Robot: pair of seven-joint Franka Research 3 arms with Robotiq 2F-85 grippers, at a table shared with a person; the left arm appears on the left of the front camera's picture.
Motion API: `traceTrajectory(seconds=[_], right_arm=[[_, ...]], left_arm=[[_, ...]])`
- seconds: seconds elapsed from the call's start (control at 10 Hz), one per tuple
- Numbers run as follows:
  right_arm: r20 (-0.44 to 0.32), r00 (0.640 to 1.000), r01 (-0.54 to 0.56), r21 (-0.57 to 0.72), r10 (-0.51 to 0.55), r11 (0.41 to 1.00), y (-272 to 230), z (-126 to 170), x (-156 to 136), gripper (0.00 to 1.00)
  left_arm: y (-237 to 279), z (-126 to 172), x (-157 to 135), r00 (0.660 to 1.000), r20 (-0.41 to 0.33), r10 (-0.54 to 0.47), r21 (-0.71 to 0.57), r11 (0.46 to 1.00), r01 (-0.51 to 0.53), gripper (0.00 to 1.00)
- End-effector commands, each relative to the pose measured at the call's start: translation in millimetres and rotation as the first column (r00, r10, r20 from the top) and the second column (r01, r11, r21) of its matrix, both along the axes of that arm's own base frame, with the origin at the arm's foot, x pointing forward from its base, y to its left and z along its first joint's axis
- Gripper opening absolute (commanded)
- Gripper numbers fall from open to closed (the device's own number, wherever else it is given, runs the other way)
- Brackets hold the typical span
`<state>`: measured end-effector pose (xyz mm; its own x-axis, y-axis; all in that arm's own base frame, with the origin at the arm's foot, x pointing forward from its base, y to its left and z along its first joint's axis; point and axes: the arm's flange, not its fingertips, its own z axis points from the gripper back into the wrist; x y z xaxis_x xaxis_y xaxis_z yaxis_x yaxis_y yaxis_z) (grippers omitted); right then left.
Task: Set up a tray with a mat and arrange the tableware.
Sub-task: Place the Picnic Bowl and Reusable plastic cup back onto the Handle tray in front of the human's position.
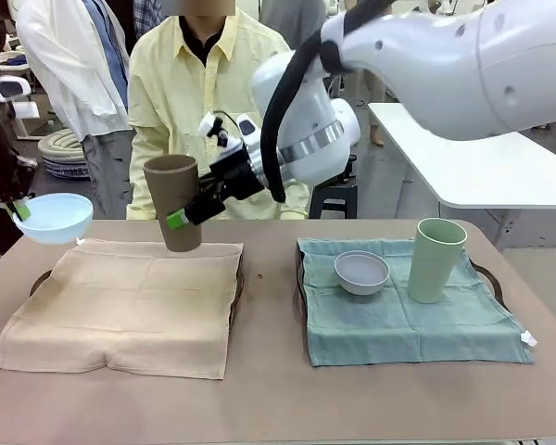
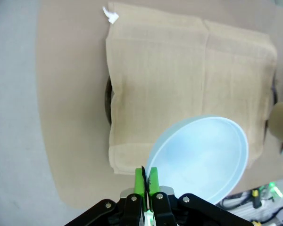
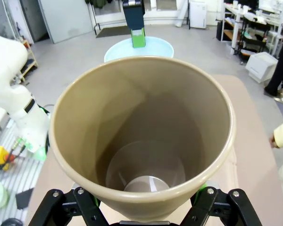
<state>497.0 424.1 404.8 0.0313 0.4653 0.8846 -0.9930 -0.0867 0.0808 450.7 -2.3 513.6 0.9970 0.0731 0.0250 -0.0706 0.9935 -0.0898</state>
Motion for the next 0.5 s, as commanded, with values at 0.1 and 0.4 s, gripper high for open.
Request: traceTrajectory(seconds=[0.1, 0.4], right_arm=[[0.029, 1.000, -0.006, 0.039, 0.005, 0.999, 8, -38, -1, 0.84], [0.040, 0.999, -0.022, 0.067, 0.020, 0.998, 15, -70, 10, 0.84]], left_arm=[[4, -47, 7, 0.999, 0.018, -0.033, -0.052, 0.998, 0.033, 0.04], [2, -82, 27, 1.000, 0.021, -0.011, -0.061, 0.998, 0.012, 0.04]])
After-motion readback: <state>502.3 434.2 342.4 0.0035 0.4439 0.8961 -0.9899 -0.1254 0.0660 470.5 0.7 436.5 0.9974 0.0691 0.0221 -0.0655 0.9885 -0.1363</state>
